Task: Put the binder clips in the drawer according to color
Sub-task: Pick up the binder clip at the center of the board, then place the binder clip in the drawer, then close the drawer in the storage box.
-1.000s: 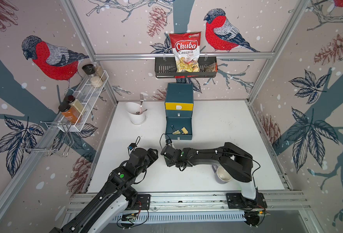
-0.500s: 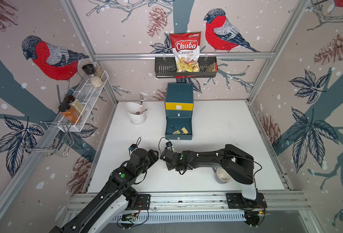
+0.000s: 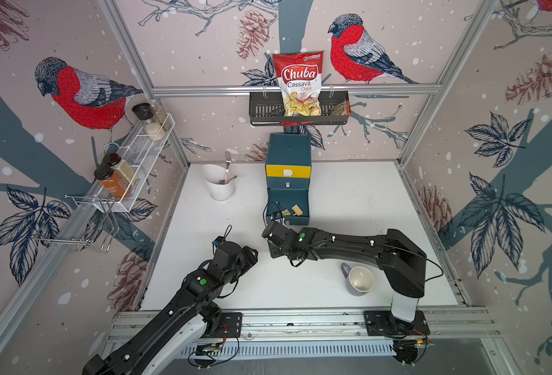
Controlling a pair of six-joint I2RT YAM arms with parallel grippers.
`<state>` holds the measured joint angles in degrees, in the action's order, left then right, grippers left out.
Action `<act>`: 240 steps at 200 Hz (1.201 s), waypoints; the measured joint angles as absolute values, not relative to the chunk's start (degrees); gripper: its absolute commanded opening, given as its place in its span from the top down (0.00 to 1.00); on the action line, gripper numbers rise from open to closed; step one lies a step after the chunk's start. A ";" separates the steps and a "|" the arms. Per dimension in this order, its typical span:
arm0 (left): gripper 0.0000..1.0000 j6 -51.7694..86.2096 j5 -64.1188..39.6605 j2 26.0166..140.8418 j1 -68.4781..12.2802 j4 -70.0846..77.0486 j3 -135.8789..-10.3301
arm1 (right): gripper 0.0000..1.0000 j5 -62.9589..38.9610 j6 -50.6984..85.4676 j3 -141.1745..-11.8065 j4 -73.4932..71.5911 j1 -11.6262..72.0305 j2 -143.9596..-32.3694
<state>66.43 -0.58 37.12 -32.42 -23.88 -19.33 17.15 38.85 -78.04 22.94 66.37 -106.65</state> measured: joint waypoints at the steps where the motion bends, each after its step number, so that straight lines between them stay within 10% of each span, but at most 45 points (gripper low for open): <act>1: 0.23 66.39 -0.73 37.28 -32.42 -23.77 -19.25 | 0.54 17.17 38.79 -78.26 23.03 66.11 -106.63; 117: 0.24 65.98 -7.33 39.27 -35.14 -18.02 -16.14 | 0.50 14.76 35.79 -94.39 27.05 49.56 -117.43; 187: 0.24 65.98 -7.51 40.64 -36.23 -17.02 -17.10 | 0.25 14.72 36.10 -96.88 27.38 48.64 -121.47; 240: 0.24 66.04 -7.35 40.60 -37.15 -17.02 -17.32 | 0.28 18.59 35.99 -92.07 25.47 51.92 -113.34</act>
<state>66.04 -7.35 40.60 -37.15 -17.02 -17.32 18.59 35.99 -92.07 25.47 51.92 -113.34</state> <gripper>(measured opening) 0.762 0.753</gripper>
